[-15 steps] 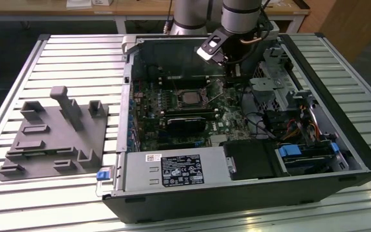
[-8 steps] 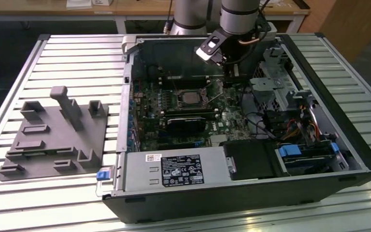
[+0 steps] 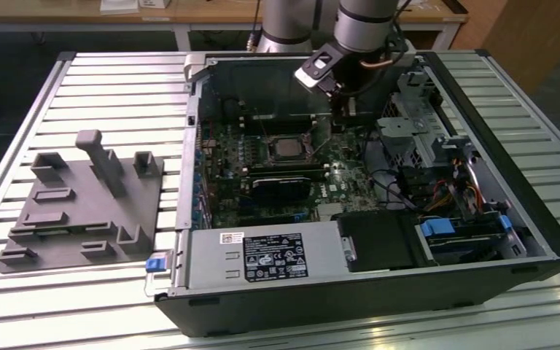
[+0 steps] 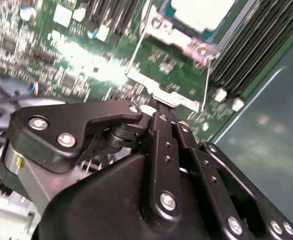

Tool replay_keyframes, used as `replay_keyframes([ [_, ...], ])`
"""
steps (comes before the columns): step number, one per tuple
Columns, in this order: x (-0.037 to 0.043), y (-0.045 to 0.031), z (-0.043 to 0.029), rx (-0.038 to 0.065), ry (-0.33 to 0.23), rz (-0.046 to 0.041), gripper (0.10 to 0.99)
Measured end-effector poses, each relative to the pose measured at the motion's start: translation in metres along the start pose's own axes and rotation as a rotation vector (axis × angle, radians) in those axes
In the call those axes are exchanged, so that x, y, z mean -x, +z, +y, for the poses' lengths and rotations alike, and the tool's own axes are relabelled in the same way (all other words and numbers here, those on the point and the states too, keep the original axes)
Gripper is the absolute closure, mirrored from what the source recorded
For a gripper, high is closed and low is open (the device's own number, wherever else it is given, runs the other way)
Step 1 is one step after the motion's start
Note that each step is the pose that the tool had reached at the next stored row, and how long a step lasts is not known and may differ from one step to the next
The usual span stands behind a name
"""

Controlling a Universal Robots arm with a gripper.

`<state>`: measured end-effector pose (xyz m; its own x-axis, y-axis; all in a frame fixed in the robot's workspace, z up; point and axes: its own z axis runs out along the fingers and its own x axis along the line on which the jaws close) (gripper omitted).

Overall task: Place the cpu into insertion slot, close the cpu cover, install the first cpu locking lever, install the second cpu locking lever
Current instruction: 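Close the cpu cover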

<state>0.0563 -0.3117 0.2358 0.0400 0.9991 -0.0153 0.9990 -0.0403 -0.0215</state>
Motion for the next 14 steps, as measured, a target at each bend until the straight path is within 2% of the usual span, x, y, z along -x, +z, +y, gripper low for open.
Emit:
replay_keyframes([
  [2,0.0000,0.0003,0.0006,-0.037,-0.001,-0.0018,0.980],
  [4,0.0000,0.0004,0.0008,-0.061,-0.001,-0.0028,0.980],
  [10,-0.0001,0.0005,0.0004,-0.062,-0.001,-0.0026,0.980],
  [14,0.0002,0.0006,-0.0063,-0.060,-0.001,-0.0026,0.980],
])
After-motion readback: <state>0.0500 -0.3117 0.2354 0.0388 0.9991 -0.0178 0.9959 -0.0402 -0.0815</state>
